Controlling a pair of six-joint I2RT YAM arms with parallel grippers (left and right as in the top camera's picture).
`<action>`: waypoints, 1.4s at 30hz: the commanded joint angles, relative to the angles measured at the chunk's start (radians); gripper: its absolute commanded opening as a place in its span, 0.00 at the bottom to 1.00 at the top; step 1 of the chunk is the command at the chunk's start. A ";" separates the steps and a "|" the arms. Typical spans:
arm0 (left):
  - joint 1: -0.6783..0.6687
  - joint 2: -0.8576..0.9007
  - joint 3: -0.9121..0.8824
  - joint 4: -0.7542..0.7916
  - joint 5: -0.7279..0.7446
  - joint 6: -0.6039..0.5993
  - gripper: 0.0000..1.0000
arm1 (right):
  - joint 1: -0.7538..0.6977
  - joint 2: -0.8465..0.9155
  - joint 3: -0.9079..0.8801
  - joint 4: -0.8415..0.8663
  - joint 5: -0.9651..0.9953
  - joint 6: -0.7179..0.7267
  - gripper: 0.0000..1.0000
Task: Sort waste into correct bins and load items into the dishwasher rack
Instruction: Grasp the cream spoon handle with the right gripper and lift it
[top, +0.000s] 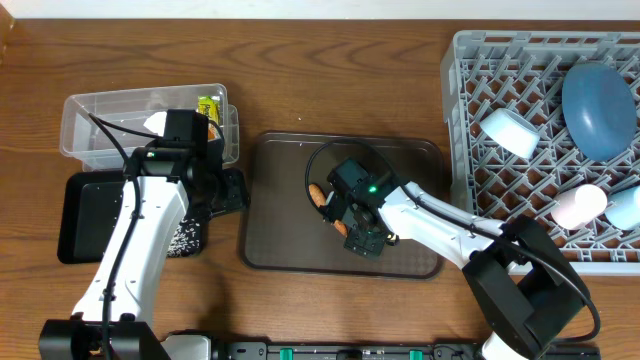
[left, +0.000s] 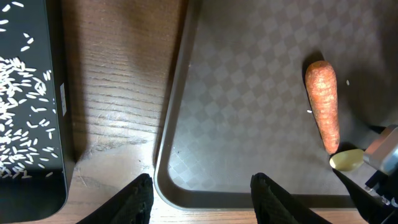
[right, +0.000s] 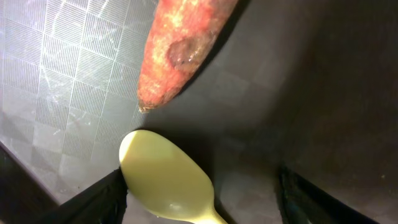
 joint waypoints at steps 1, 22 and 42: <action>0.002 -0.006 0.018 -0.005 -0.010 0.003 0.53 | 0.016 0.051 -0.044 0.020 0.063 0.040 0.70; 0.002 -0.006 0.018 -0.005 -0.010 0.003 0.53 | 0.019 0.051 -0.044 0.072 0.064 0.075 0.47; 0.002 -0.006 0.018 -0.006 -0.010 0.003 0.53 | 0.017 0.051 -0.044 0.057 0.066 0.089 0.40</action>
